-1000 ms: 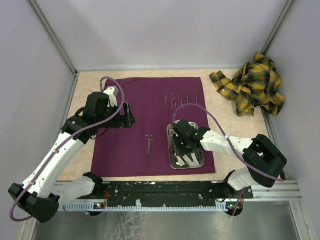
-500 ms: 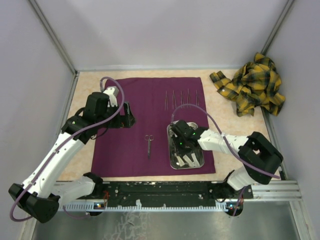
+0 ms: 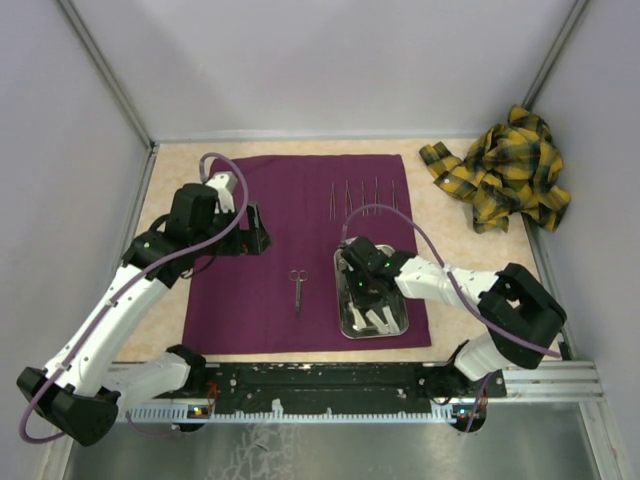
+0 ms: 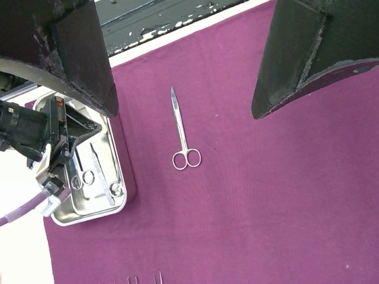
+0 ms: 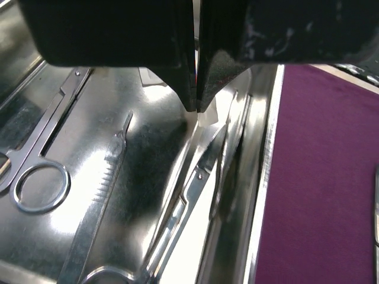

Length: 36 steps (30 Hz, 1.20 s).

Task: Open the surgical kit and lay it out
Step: Pick up the medical item from the container.

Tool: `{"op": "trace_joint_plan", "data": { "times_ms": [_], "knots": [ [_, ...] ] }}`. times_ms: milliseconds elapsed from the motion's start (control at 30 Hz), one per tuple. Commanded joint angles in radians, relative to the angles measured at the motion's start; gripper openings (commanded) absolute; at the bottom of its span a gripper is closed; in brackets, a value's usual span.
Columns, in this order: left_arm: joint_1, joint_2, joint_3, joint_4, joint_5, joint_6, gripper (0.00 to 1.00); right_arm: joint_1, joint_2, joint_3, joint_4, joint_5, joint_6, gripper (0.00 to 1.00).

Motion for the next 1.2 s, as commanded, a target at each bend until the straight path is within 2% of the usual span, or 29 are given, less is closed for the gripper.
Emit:
{"op": "trace_joint_plan", "data": {
  "times_ms": [0, 233, 467, 833, 1167],
  "knots": [
    [0.004, -0.014, 0.049, -0.014, -0.004, 0.003, 1.0, 0.01, -0.061, 0.097, -0.026, 0.041, 0.007, 0.0],
    [0.005, -0.015, 0.082, -0.052, -0.021, 0.006, 1.0, 0.006, -0.088, 0.214, -0.1, 0.059, 0.004, 0.0],
    [0.004, -0.04, 0.084, -0.067, -0.04, -0.004, 1.0, -0.042, -0.013, 0.386, -0.127, 0.021, 0.002, 0.0],
    [0.006, -0.08, 0.088, -0.091, -0.053, -0.002, 1.0, -0.103, 0.259, 0.667, -0.077, -0.079, 0.058, 0.0],
    [0.008, -0.103, 0.086, -0.105, -0.045, 0.004, 1.0, -0.107, 0.485, 0.783, 0.018, -0.08, 0.16, 0.0]
  ]
}}
